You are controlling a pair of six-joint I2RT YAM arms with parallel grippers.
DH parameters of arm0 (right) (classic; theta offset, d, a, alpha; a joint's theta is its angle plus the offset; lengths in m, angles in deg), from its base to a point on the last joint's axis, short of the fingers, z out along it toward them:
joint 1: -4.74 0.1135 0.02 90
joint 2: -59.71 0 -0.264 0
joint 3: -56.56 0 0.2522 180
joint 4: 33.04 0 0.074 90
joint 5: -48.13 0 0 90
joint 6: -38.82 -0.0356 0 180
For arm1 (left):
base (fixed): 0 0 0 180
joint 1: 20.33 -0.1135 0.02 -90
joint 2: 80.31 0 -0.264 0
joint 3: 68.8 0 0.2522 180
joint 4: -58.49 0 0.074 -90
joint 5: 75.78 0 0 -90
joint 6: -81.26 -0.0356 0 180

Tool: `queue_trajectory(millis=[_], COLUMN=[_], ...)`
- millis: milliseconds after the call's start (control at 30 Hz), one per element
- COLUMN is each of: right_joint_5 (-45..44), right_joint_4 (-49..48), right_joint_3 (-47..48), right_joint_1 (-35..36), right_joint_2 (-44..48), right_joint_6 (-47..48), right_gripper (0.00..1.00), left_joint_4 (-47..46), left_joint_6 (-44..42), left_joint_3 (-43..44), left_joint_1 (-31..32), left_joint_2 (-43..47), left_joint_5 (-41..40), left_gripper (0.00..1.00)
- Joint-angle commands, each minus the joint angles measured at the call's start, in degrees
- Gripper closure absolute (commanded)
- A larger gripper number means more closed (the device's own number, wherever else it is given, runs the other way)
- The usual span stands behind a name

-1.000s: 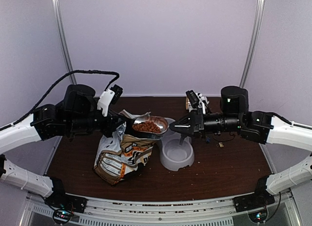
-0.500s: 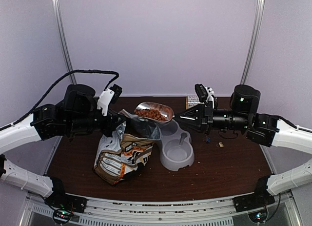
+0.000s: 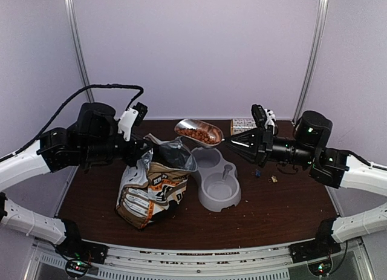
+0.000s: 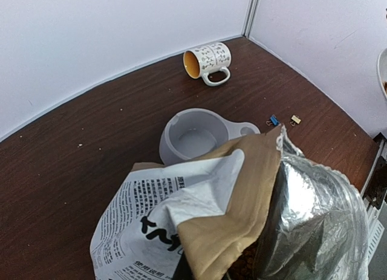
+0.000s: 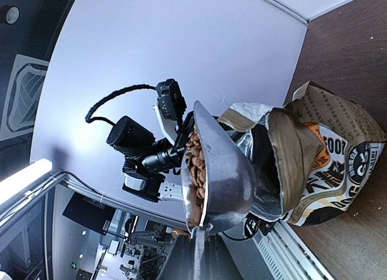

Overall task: Serve the pet food
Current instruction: Place the pet food in the pet food bowl.

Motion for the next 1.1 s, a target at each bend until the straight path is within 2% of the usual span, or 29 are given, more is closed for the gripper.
queue_trajectory(millis=[0,233,467,700,900,1067], right_joint_5=[-3.89,-6.05,-7.70,-7.37,-6.31,-4.40], right_joint_4=[-3.02,1.06,1.93,2.85,7.15,11.79], right_joint_3=[-2.76,-7.62,-16.11,-25.42,-28.24,-25.25], right_joint_1=[-2.67,-8.07,-11.88,-14.35,-14.37,-13.60], right_joint_2=[3.22,7.79,12.59,16.90,16.18,12.00], right_joint_6=[-0.54,1.22,2.69,4.70,9.79,14.89], right_gripper=[1.00,1.00,1.00,1.00,1.00,1.00], left_joint_4=[-7.67,-2.51,-0.14,-10.47,-9.56,-9.30], left_joint_6=[0.60,-5.24,-15.79,-17.24,-17.86,-17.72], left_joint_3=[3.86,8.01,8.99,1.53,0.05,0.09], left_joint_1=[-3.34,-7.94,-9.72,-12.15,-13.12,-13.11], left_joint_2=[1.80,0.12,-1.78,-0.78,-0.96,-1.56], left_joint_5=[2.50,12.76,13.93,16.79,16.68,17.36], left_gripper=[1.00,1.00,1.00,1.00,1.00,1.00])
